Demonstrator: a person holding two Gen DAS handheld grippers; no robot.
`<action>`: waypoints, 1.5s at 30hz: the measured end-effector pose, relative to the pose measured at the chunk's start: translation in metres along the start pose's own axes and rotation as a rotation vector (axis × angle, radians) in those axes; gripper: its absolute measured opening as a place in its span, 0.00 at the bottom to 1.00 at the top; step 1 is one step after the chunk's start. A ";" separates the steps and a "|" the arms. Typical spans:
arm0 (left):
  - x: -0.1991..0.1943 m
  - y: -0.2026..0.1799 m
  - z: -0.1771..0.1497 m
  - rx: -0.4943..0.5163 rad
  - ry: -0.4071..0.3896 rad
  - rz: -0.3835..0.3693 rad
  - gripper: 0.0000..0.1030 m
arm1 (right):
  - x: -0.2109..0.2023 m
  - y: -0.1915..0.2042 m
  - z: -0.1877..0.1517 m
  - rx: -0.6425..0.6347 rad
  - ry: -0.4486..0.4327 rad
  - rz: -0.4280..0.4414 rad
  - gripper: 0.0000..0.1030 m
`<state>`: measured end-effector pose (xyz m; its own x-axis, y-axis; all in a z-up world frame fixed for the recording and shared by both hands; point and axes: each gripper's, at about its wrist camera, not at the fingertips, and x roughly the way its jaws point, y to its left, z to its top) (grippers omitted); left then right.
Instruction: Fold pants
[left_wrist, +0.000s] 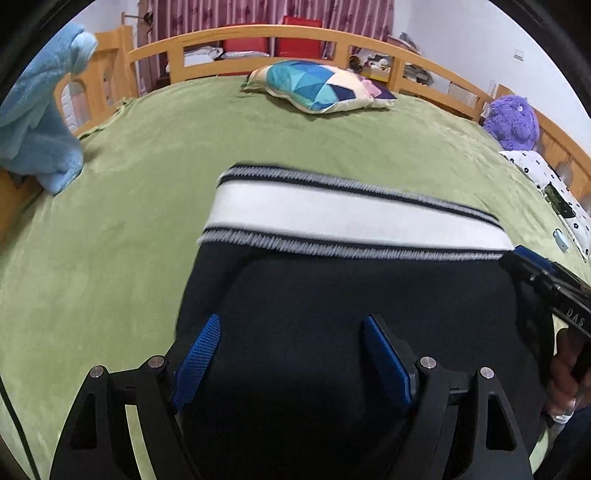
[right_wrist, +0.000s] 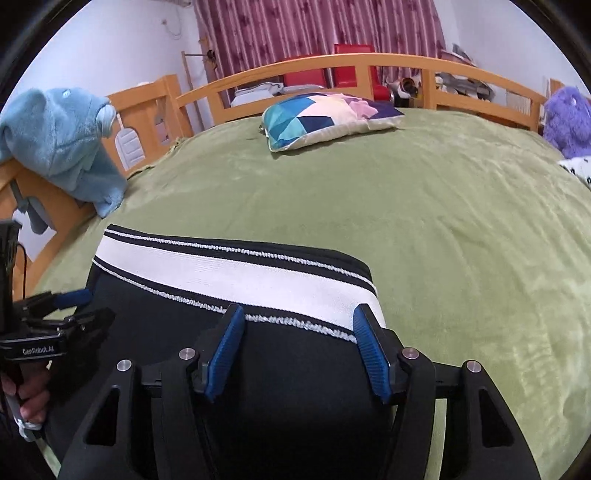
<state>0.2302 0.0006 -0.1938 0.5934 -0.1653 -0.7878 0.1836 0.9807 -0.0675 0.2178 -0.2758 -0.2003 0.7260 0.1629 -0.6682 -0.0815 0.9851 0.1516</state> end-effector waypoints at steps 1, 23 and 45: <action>-0.001 0.002 -0.003 -0.004 0.003 0.005 0.77 | -0.001 0.001 -0.001 -0.003 0.002 -0.011 0.63; -0.066 -0.004 -0.081 -0.107 0.041 0.064 0.79 | -0.100 0.041 -0.072 -0.051 0.119 -0.189 0.82; -0.225 -0.059 -0.116 -0.081 -0.158 0.088 0.85 | -0.264 0.074 -0.080 0.031 -0.066 -0.189 0.87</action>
<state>-0.0053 -0.0083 -0.0832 0.7209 -0.0868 -0.6876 0.0661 0.9962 -0.0564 -0.0339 -0.2410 -0.0708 0.7696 -0.0301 -0.6379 0.0812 0.9954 0.0509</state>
